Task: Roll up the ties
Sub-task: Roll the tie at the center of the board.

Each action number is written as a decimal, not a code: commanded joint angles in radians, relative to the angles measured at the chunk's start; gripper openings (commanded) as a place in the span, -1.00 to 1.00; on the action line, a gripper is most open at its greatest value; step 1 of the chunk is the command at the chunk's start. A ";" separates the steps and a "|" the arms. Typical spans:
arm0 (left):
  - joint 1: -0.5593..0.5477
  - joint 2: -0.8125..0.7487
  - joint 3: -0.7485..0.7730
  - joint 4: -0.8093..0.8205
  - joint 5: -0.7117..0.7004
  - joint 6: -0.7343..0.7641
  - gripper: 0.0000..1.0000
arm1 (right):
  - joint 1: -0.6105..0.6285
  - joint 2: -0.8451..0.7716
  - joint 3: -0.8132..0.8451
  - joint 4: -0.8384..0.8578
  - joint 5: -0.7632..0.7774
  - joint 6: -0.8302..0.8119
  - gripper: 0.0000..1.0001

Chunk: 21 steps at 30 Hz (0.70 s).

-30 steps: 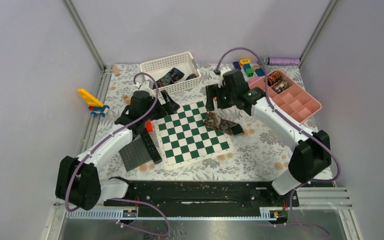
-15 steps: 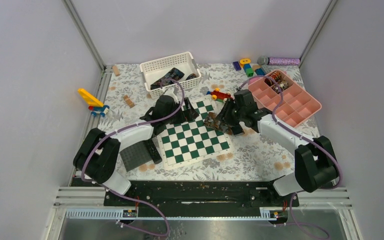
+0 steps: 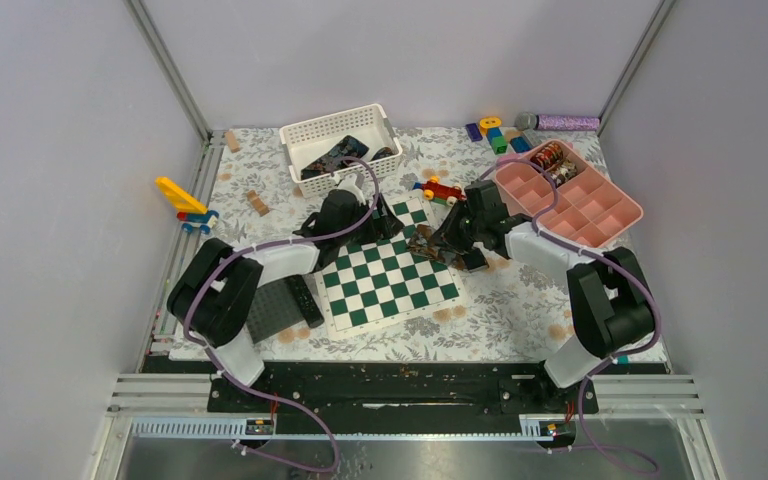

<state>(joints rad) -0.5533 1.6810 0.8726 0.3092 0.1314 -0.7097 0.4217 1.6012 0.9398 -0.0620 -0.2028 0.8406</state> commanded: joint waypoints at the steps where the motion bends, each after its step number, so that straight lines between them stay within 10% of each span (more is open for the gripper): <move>1: -0.009 0.021 0.061 0.071 0.033 0.002 0.54 | -0.011 0.023 0.019 0.028 0.004 0.014 -0.50; 21: -0.042 0.149 0.101 0.173 0.165 0.019 0.60 | -0.041 0.084 -0.009 0.019 0.021 0.014 -0.67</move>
<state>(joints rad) -0.5842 1.8107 0.9363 0.3744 0.2356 -0.7040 0.3939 1.6733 0.9382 -0.0536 -0.2012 0.8467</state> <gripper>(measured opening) 0.797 0.174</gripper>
